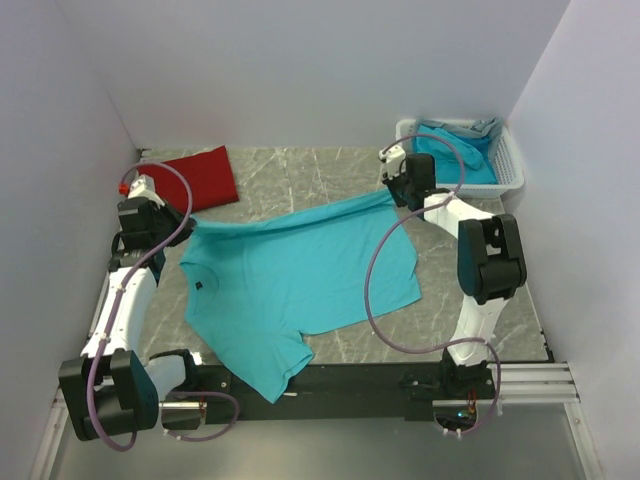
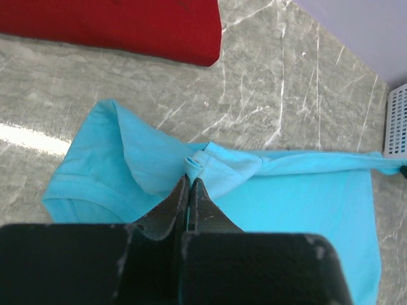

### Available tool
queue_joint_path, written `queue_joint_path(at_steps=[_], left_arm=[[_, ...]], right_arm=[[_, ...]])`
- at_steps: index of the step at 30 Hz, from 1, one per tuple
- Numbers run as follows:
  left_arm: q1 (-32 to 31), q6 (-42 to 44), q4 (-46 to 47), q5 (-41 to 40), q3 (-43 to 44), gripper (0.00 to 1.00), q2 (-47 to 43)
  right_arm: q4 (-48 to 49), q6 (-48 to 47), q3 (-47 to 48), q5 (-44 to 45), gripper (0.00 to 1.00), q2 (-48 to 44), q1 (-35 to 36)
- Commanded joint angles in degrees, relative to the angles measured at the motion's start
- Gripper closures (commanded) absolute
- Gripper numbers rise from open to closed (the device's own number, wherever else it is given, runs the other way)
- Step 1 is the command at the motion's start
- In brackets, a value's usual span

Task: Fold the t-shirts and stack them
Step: Fold the tshirt

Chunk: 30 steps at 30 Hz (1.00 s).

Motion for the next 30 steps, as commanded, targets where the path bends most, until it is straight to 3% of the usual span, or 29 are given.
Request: queue_joint_path(at_steps=[1, 7, 30], left_arm=[[0.1, 0.4, -0.5, 1.2, -0.4, 0.99, -1.3], [0.1, 0.7, -1.2, 1.6, -0.5, 0.99, -1.5], [0.0, -1.0, -7.8, 5.5, -3.3, 0.99, -4.0]], right_arm=[[0.0, -1.9, -1.7, 0.4, 0.72, -4.9, -0.8], [-0.2, -2.4, -4.9, -1.0, 0.52, -9.9, -0.9], [-6.8, 7.7, -6.6, -15.9, 0.50, -24.4, -0.9]])
